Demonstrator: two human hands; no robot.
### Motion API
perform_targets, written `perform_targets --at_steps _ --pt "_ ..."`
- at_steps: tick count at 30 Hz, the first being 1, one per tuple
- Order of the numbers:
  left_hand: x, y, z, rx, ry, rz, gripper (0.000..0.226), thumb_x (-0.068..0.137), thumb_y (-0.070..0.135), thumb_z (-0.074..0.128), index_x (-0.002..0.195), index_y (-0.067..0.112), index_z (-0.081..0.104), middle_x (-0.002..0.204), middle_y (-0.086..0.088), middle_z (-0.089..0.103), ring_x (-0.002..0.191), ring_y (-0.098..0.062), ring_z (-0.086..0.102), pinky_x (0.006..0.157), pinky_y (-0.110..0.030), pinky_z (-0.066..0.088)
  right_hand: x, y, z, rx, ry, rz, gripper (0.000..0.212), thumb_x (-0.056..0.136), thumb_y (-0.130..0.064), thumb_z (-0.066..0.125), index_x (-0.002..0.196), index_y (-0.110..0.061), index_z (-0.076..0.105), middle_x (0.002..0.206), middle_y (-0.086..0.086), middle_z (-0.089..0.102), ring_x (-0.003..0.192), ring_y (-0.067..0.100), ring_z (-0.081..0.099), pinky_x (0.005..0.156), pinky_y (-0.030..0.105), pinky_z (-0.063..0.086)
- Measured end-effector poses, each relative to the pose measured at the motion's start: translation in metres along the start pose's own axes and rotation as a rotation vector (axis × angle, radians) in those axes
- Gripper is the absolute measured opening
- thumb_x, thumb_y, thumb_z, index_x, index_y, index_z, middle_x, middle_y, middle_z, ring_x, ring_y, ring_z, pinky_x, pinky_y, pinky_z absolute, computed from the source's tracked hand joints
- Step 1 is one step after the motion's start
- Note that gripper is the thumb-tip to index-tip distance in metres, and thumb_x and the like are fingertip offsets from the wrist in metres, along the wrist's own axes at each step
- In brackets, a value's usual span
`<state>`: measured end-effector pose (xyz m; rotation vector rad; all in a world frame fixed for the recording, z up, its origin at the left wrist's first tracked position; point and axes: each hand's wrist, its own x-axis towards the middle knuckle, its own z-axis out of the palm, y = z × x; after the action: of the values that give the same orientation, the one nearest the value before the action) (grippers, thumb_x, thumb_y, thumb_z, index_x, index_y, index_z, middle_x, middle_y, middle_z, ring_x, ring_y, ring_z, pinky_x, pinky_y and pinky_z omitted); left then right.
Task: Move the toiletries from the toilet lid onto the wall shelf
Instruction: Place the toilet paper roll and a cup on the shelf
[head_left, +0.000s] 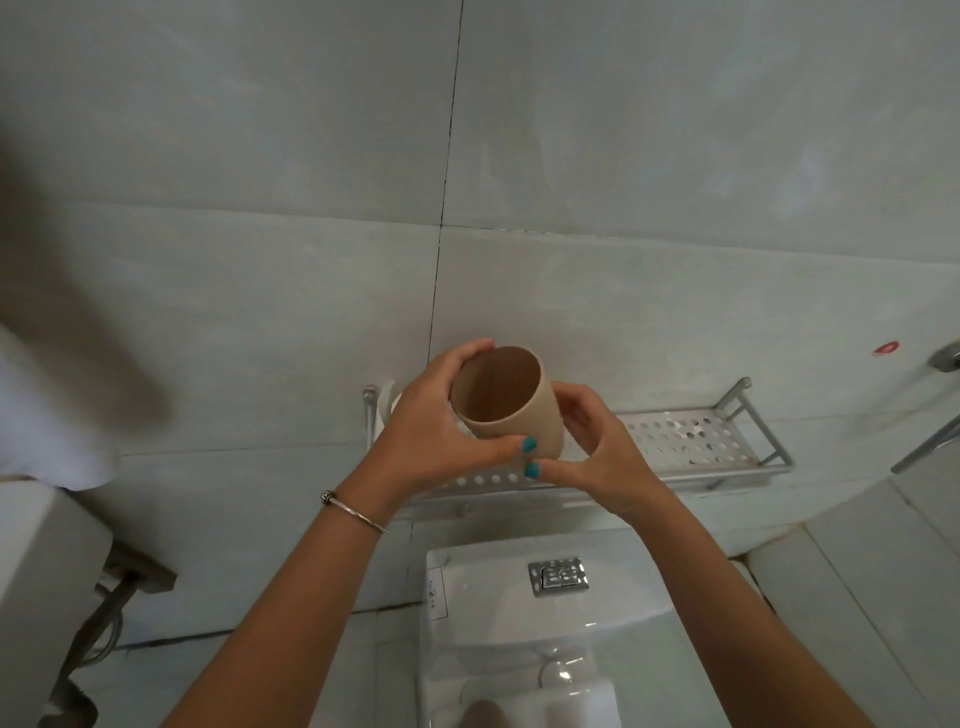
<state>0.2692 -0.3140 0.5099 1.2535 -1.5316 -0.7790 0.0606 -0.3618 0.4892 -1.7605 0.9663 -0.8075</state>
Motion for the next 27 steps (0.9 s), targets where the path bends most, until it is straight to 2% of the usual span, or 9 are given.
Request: perform_targets --at_steps 2,5,8,11,14,17,22,24,27 --pt "0.002 0.001 0.000 0.057 -0.014 0.003 0.094 0.055 0.039 0.088 0.136 0.030 0.041 0.131 0.010 0.051 0.119 -0.007 0.051 0.098 -0.034 0.049 0.002 -0.003 0.001 -0.112 0.000 -0.024 0.082 0.059 -0.035 0.087 0.130 -0.029 0.046 0.127 -0.011 0.058 0.119 0.013 0.055 0.100 0.030 0.047" --pt "0.006 0.002 0.004 0.125 -0.034 -0.002 0.097 0.056 0.040 0.089 0.137 0.033 0.036 0.136 0.011 0.047 0.121 -0.008 0.048 0.098 -0.034 0.049 0.009 -0.007 0.004 -0.204 0.025 -0.046 0.076 0.061 -0.025 0.090 0.125 -0.031 0.048 0.122 -0.011 0.060 0.111 0.007 0.057 0.094 0.027 0.050" --pt "0.008 0.002 0.006 0.134 -0.037 -0.016 0.103 0.057 0.038 0.089 0.142 0.034 0.030 0.140 0.012 0.045 0.125 -0.007 0.046 0.101 -0.030 0.046 0.014 -0.007 0.007 -0.219 0.040 -0.043 0.078 0.059 -0.022 0.091 0.121 -0.034 0.047 0.118 -0.016 0.060 0.106 0.003 0.058 0.090 0.022 0.049" --pt "0.009 -0.002 0.006 0.112 -0.046 -0.046 0.104 0.058 0.035 0.089 0.143 0.032 0.029 0.141 0.011 0.045 0.126 -0.009 0.046 0.103 -0.034 0.045 0.018 -0.004 0.010 -0.200 0.036 -0.056 0.087 0.056 -0.021 0.092 0.128 -0.031 0.043 0.125 -0.014 0.057 0.111 0.005 0.057 0.094 0.022 0.049" --pt "0.006 -0.006 0.003 0.242 -0.060 -0.046 0.105 0.059 0.043 0.086 0.145 0.031 0.026 0.143 0.010 0.043 0.129 -0.010 0.042 0.105 -0.032 0.041 0.024 0.000 0.014 -0.227 0.038 -0.041 0.086 0.055 -0.028 0.093 0.128 -0.026 0.046 0.125 -0.009 0.058 0.111 0.008 0.058 0.093 0.029 0.052" --pt "0.004 -0.009 -0.008 0.501 0.044 0.017 0.107 0.059 0.056 0.079 0.146 0.031 0.023 0.143 0.011 0.043 0.132 -0.013 0.039 0.108 -0.035 0.037 0.030 0.003 0.019 -0.214 0.053 0.001 0.088 0.050 -0.044 0.091 0.125 -0.028 0.047 0.122 -0.008 0.060 0.109 0.011 0.060 0.090 0.030 0.054" --pt "-0.001 -0.010 -0.023 0.548 0.090 0.079 0.097 0.061 0.059 0.075 0.143 0.031 0.033 0.141 0.010 0.048 0.128 -0.012 0.042 0.104 -0.025 0.030 0.034 0.013 0.025 -0.217 0.045 0.062 0.086 0.053 -0.026 0.094 0.124 -0.031 0.044 0.122 -0.009 0.058 0.110 0.012 0.059 0.092 0.033 0.053" --pt "-0.008 -0.017 -0.029 0.580 0.106 0.074 0.093 0.060 0.059 0.076 0.140 0.030 0.039 0.140 0.006 0.050 0.128 -0.016 0.044 0.104 -0.027 0.030 0.035 0.016 0.027 -0.219 0.038 0.074 0.087 0.053 -0.024 0.094 0.124 -0.030 0.044 0.122 -0.008 0.058 0.110 0.012 0.059 0.094 0.034 0.053" --pt "-0.020 -0.032 -0.034 0.583 0.119 -0.025 0.093 0.058 0.058 0.080 0.138 0.028 0.042 0.137 0.002 0.051 0.125 -0.019 0.047 0.102 -0.031 0.035 0.036 0.017 0.029 -0.225 0.024 0.090 0.089 0.055 -0.025 0.093 0.126 -0.031 0.041 0.124 -0.010 0.056 0.112 0.011 0.057 0.095 0.034 0.052"
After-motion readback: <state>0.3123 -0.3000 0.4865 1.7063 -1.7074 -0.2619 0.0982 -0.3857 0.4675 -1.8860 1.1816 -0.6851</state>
